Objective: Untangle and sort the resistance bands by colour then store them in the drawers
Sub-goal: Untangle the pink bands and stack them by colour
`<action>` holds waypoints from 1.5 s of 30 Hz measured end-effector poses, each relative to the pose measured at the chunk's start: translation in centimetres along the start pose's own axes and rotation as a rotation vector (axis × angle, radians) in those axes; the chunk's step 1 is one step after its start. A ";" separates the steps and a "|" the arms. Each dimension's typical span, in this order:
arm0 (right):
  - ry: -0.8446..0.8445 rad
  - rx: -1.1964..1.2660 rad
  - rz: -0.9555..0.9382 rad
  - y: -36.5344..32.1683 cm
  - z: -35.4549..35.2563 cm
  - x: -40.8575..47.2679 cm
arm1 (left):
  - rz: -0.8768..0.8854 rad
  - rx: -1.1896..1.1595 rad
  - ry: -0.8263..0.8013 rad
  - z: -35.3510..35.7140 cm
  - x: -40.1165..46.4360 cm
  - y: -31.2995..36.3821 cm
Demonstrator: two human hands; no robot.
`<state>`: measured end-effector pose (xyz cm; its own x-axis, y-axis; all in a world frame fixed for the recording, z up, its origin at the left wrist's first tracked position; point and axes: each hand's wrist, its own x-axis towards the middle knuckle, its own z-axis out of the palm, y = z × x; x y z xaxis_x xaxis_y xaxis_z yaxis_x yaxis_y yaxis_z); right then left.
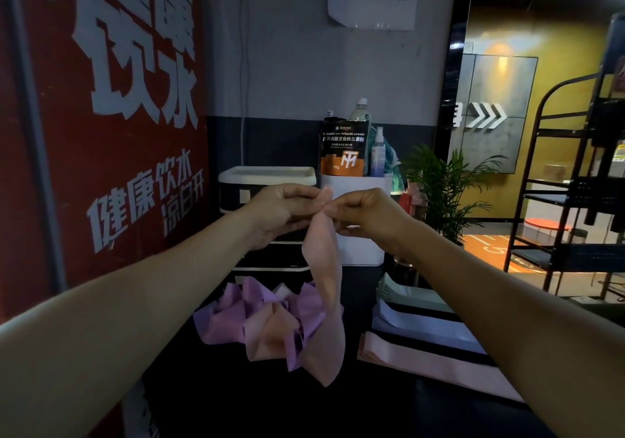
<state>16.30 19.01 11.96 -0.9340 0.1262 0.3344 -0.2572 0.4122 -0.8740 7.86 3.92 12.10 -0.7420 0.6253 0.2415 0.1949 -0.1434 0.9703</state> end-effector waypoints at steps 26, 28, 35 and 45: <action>0.136 0.122 0.082 0.4 -1.7 -0.5 | -0.093 -0.027 -0.144 2.5 -0.4 0.4; 0.133 0.092 0.068 0.4 -1.9 -0.7 | -0.063 -0.013 -0.119 2.7 -0.3 0.6; 0.159 -0.143 -0.094 -0.3 -2.3 -1.2 | 0.025 0.023 -0.017 4.0 0.2 1.4; 0.291 -0.356 -0.170 -0.9 -3.1 -2.0 | 0.100 0.246 0.019 5.1 0.2 1.2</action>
<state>19.16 21.17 13.22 -0.7651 0.2563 0.5906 -0.2519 0.7250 -0.6410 11.20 7.76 13.27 -0.7228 0.6026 0.3382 0.4159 -0.0116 0.9093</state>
